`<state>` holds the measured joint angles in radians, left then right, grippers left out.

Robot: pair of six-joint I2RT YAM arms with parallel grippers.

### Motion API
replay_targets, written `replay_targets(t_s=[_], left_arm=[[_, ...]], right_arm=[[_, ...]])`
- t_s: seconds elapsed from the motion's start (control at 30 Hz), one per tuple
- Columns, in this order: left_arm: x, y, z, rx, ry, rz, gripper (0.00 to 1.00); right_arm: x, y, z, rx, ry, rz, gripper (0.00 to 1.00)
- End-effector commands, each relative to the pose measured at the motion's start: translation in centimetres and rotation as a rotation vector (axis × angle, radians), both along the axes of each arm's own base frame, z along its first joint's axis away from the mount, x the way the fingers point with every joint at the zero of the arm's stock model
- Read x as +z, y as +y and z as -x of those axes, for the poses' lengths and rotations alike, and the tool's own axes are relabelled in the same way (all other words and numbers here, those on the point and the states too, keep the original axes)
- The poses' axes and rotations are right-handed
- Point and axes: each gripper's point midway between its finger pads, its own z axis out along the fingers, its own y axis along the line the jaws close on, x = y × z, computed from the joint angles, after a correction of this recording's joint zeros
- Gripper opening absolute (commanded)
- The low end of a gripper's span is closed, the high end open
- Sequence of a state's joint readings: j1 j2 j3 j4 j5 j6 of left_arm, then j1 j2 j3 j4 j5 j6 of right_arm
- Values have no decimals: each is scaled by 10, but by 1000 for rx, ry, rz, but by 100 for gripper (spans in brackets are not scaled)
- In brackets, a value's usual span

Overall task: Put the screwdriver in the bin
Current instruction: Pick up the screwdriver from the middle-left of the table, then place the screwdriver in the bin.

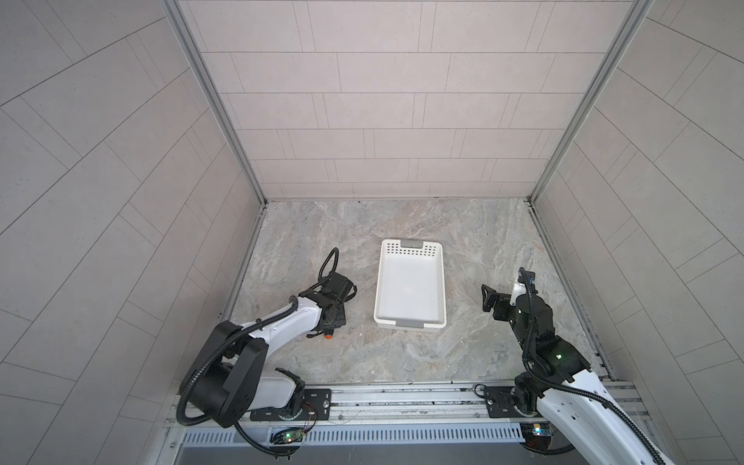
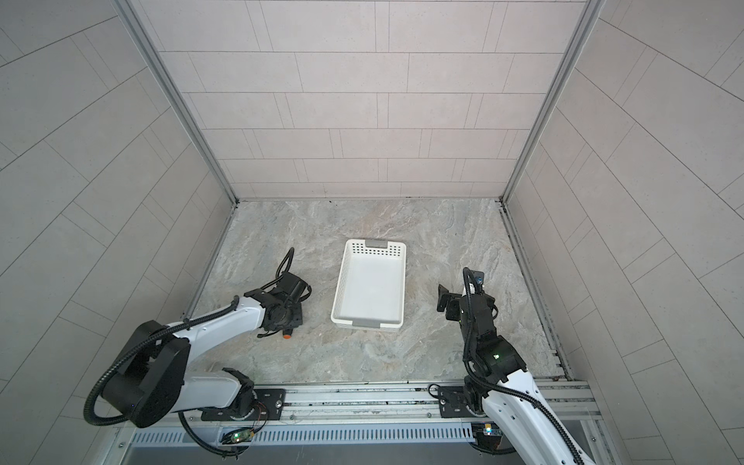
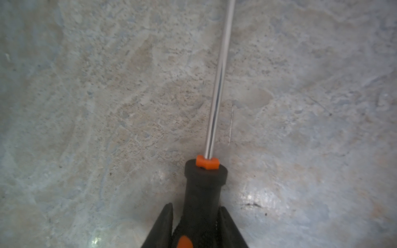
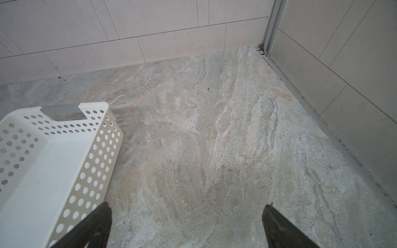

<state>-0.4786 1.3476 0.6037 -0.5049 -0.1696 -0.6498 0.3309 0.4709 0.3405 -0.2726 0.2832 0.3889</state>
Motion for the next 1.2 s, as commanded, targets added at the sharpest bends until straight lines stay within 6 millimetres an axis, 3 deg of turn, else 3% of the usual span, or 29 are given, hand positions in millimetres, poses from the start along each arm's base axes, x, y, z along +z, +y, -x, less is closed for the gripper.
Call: replay_targets(t_s=[0.0, 0.17, 0.37, 0.67, 0.93, 1.17], left_arm=[[-1, -2, -6, 23, -19, -2, 24], [9, -5, -8, 18, -35, 6, 12], [37, -5, -9, 8, -98, -1, 2], [82, -8, -11, -19, -194, 24, 0], [126, -45, -28, -122, -270, 69, 0], [165, -114, -56, -268, -321, 59, 0]], right_arm=[[0, -5, 0, -30, -16, -7, 100], [-1, -6, 0, -33, -13, -5, 100], [-2, -4, 0, -28, -8, -8, 100], [0, -3, 0, -19, -17, -16, 100], [1, -3, 1, -20, -16, -21, 100], [1, -3, 0, -18, -22, -24, 100]])
